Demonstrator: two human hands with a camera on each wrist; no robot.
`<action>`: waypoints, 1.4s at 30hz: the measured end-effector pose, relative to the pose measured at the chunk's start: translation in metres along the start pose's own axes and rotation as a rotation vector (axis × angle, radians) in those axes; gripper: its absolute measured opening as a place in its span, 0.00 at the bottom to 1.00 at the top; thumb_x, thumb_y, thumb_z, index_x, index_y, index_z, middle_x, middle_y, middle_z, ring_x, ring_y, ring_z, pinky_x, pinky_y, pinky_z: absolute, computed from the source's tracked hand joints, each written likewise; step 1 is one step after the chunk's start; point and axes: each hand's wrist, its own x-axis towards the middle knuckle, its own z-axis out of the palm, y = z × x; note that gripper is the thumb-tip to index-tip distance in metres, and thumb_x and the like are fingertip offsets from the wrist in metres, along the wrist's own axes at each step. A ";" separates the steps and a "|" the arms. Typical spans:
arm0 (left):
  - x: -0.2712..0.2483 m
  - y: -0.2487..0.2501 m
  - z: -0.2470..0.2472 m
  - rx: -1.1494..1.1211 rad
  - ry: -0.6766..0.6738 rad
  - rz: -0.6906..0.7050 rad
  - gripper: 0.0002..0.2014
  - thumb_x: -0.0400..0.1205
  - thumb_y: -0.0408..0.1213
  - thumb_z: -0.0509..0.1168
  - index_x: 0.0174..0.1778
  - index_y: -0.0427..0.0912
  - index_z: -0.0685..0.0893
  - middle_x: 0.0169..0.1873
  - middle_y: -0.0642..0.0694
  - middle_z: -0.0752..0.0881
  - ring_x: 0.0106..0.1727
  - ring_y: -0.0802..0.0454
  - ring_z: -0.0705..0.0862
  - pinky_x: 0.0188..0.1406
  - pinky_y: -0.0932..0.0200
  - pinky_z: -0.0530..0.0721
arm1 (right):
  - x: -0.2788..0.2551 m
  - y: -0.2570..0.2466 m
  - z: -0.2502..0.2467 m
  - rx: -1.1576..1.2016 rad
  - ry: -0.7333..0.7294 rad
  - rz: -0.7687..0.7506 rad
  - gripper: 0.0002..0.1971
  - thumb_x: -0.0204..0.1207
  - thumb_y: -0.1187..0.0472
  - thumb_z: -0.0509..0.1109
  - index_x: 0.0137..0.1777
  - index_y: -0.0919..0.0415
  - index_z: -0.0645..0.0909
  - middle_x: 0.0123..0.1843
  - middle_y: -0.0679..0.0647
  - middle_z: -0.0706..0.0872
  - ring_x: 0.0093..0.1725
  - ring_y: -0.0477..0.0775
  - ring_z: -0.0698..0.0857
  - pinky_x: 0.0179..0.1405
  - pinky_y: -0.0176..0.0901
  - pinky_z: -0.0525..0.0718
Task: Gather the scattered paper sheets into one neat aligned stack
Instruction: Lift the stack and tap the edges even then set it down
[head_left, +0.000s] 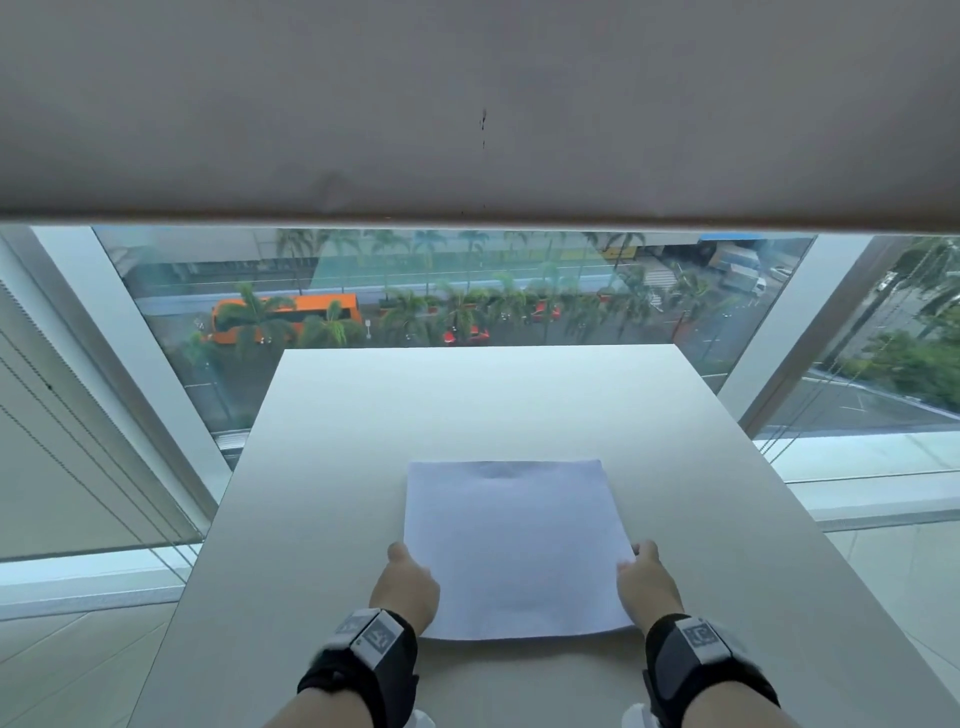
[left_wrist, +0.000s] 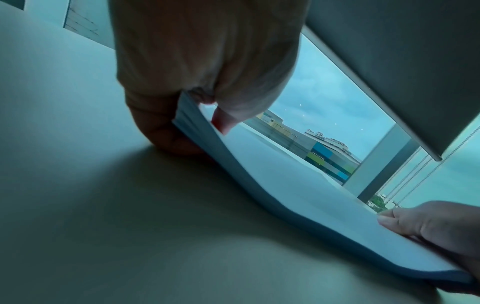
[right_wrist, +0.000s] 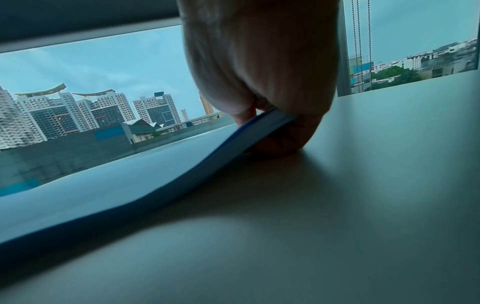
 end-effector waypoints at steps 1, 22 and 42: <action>0.004 -0.001 0.004 -0.125 0.089 0.021 0.16 0.76 0.17 0.47 0.55 0.26 0.74 0.47 0.43 0.79 0.38 0.49 0.68 0.43 0.59 0.65 | -0.001 -0.001 0.000 -0.030 -0.005 -0.014 0.13 0.82 0.67 0.51 0.65 0.65 0.63 0.36 0.57 0.74 0.37 0.58 0.76 0.34 0.45 0.69; -0.028 -0.024 0.006 0.050 0.161 0.201 0.22 0.73 0.33 0.60 0.63 0.49 0.68 0.54 0.44 0.71 0.47 0.47 0.76 0.49 0.60 0.80 | -0.021 0.007 -0.041 -0.355 -0.328 -0.255 0.42 0.60 0.59 0.64 0.79 0.51 0.57 0.64 0.59 0.75 0.55 0.55 0.77 0.50 0.39 0.78; -0.023 -0.005 -0.005 0.411 0.181 0.191 0.10 0.73 0.32 0.65 0.38 0.43 0.67 0.41 0.44 0.78 0.47 0.45 0.79 0.41 0.60 0.75 | -0.033 -0.001 -0.030 -0.679 -0.112 -0.389 0.22 0.70 0.67 0.60 0.66 0.58 0.69 0.49 0.54 0.69 0.48 0.56 0.75 0.52 0.39 0.78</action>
